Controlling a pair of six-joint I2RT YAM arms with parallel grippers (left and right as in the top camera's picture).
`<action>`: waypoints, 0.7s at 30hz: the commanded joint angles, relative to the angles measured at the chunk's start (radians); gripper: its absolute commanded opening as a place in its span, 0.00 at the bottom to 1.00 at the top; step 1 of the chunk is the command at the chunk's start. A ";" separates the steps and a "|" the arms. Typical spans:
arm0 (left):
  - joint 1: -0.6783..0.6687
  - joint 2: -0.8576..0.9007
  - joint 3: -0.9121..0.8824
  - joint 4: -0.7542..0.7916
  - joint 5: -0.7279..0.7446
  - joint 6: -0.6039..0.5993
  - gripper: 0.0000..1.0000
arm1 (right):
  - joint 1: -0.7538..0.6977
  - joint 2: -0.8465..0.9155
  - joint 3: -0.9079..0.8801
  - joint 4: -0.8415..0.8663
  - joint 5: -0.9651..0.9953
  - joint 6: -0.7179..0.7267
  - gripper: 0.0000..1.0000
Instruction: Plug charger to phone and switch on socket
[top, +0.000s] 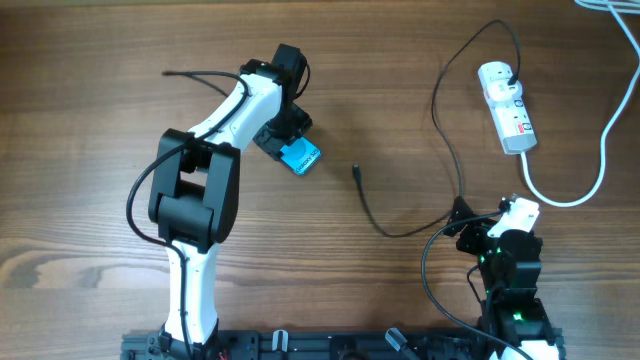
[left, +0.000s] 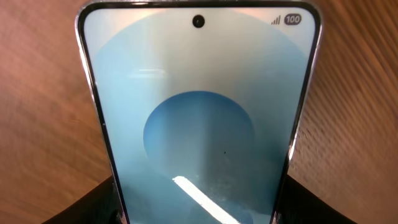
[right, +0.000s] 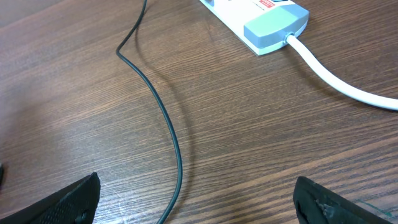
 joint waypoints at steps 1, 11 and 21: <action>-0.008 0.027 -0.012 0.007 0.012 0.409 0.59 | 0.004 0.002 0.017 0.003 0.017 0.010 1.00; -0.148 0.027 -0.012 0.018 0.020 0.791 0.61 | 0.004 0.002 0.017 0.003 0.017 0.010 1.00; -0.162 0.027 -0.012 0.056 -0.080 0.753 0.55 | 0.004 0.002 0.017 0.003 0.017 0.010 1.00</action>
